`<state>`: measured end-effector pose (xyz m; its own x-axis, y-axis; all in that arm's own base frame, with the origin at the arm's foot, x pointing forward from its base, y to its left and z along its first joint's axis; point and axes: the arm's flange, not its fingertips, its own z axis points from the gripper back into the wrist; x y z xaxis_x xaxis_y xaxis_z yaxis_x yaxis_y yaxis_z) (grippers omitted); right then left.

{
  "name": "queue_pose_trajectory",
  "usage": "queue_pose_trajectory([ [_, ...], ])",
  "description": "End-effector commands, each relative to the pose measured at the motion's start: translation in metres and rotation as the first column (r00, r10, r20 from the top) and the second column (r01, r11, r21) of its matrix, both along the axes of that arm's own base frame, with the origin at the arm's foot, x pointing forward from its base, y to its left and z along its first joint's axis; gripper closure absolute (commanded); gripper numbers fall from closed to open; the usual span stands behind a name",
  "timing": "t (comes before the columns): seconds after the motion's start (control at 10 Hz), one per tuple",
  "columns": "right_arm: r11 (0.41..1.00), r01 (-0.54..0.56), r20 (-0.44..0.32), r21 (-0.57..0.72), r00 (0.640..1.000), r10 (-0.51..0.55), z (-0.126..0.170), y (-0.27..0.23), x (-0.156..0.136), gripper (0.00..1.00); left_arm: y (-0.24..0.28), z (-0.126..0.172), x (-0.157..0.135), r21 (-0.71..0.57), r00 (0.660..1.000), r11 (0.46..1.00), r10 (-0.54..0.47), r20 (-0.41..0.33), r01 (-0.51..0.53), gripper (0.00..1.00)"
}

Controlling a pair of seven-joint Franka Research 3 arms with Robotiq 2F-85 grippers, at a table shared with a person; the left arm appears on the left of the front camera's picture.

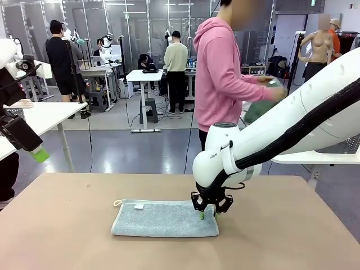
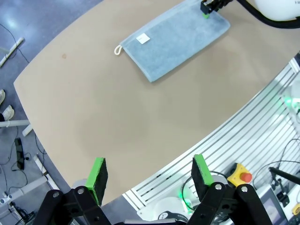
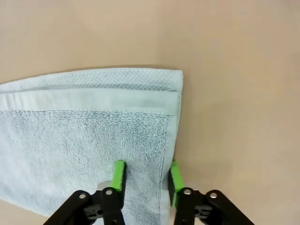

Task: Fold the towels and place them in the basket.
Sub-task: When a person lays out a Towel with hook on the table, fold it in half twice.

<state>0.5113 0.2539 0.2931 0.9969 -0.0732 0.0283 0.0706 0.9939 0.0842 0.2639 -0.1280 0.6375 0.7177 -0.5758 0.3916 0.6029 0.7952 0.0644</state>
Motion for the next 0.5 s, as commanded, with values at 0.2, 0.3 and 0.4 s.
queue_pose_trajectory([
  [0.2,0.999,0.048,-0.010,0.002,0.999,-0.048,-0.0059,0.0024,-0.0032,1.00,-0.0012,0.0031,0.0012,-0.007,1.000,1.000,0.006,0.001,-0.006,0.10],
  [0.3,0.999,0.046,-0.006,-0.004,0.999,-0.047,-0.0029,0.0022,-0.0044,1.00,-0.0012,0.0031,0.0012,-0.007,1.000,1.000,0.006,0.001,-0.006,0.10],
  [0.4,0.999,0.049,-0.001,-0.020,0.999,-0.049,0.0009,0.0015,-0.0068,1.00,-0.0012,0.0031,0.0012,-0.007,1.000,1.000,0.006,0.001,-0.006,0.10],
])
